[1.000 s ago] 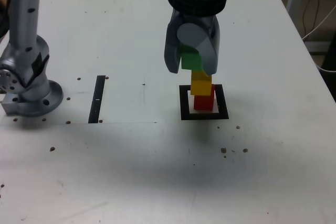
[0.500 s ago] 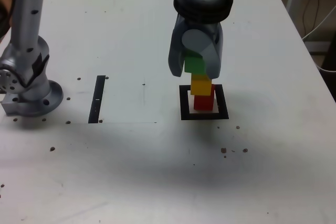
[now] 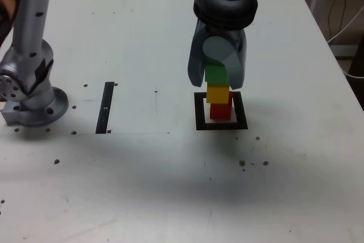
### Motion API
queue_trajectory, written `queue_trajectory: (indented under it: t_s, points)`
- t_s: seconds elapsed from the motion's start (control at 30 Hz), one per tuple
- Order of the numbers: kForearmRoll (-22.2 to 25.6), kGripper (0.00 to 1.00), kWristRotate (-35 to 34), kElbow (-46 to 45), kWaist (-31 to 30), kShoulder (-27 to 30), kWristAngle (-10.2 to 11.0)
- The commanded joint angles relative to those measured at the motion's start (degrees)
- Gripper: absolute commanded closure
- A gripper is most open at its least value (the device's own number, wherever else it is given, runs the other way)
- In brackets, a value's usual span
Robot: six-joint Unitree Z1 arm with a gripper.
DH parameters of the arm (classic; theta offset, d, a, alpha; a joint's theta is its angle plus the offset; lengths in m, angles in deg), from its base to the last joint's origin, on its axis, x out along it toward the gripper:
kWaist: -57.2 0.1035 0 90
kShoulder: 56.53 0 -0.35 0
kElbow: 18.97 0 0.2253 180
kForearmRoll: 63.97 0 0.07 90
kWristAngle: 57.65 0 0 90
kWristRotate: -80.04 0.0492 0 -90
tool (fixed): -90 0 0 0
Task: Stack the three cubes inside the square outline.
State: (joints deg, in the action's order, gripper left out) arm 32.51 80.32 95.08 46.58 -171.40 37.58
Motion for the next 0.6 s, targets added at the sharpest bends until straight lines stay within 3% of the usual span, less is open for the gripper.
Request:
queue_trajectory:
  t_s: [0.0, 0.2, 0.33, 0.4, 0.57]
  points:
    - [-0.4, 0.74, -0.1, 0.2, -0.2, -0.5, -0.1]
    - [-0.7, 0.73, -0.1, 0.1, -0.3, -1.0, 0.1]
    - [-0.8, 0.64, -0.1, -0.2, -0.3, -1.1, 0.2]
    - [-0.7, 0.56, 0.1, -0.3, -0.3, -1.3, 0.0]
    - [-0.6, 0.16, 0.9, 0.0, -0.1, -1.7, -0.8]
